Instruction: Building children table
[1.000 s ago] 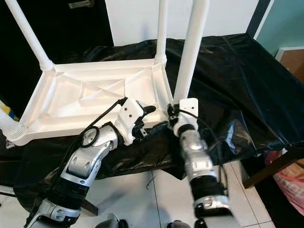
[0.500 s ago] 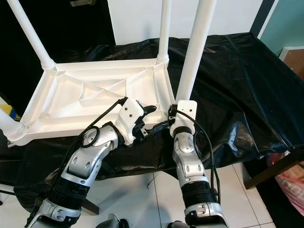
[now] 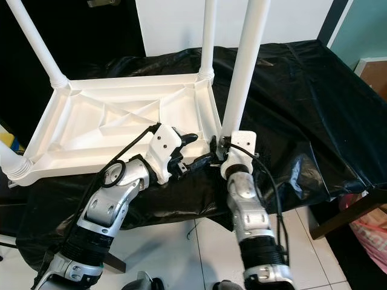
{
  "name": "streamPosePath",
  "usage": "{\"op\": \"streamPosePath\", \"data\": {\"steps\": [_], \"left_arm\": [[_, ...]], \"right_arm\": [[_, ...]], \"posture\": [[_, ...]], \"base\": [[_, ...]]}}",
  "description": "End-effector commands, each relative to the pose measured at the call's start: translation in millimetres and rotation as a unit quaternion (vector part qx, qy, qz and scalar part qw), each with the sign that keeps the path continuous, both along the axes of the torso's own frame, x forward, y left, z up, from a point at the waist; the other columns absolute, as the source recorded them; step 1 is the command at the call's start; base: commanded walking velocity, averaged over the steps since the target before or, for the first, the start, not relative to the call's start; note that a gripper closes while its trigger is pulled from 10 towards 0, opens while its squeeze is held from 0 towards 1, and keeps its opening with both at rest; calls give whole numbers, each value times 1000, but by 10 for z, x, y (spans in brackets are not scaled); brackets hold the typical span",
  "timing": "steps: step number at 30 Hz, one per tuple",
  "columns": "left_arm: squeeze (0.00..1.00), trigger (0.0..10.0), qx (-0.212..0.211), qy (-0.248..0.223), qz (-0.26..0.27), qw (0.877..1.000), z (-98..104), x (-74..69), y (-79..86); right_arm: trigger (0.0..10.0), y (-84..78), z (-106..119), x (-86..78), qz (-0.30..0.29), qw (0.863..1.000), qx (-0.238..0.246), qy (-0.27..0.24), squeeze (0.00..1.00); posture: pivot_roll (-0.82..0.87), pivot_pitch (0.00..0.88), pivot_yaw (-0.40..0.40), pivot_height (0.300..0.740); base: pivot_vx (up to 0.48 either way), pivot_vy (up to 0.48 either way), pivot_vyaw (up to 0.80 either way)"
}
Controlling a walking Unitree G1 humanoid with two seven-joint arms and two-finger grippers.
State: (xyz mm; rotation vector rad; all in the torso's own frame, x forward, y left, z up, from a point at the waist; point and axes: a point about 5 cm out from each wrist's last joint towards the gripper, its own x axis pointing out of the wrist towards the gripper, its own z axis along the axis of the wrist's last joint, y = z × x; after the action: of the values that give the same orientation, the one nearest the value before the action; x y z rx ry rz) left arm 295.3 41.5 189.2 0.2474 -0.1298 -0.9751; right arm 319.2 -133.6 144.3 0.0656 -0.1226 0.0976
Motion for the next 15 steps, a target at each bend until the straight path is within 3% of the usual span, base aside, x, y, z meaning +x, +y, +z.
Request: {"op": "streamPosePath", "data": {"steps": [1,4,5,6,7,9,15], "left_arm": [[0,10000,-6,-2,30,1000,9,31,11],[0,10000,-6,-2,30,1000,12,36,13],[0,10000,-6,-2,30,1000,12,39,15],[0,10000,-6,-2,30,1000,12,39,15],[0,10000,-6,-2,30,1000,13,43,15],[0,10000,-5,-3,28,1000,16,45,11],[0,10000,-5,-5,26,1000,25,56,5]], "right_arm": [[10000,-30,3,-18,25,1000,3,-6,1000],[10000,-139,31,8,49,999,-10,-11,1000],[10000,-182,45,31,71,997,-17,-10,831],[10000,-182,45,31,71,997,-17,-10,831],[10000,-218,65,57,94,995,-25,-10,0],[10000,-257,112,113,150,987,-54,-12,0],[10000,-238,134,183,194,978,-78,-8,0]], "posture": [[-29,84,2,740],[-31,83,4,740],[-34,82,7,740],[-34,82,7,740],[-33,82,8,740],[-35,79,12,740],[-33,75,13,740]], "base": [[0,0,0],[0,0,0],[0,0,0],[0,0,0],[0,0,0],[0,0,0],[0,0,0]]}}
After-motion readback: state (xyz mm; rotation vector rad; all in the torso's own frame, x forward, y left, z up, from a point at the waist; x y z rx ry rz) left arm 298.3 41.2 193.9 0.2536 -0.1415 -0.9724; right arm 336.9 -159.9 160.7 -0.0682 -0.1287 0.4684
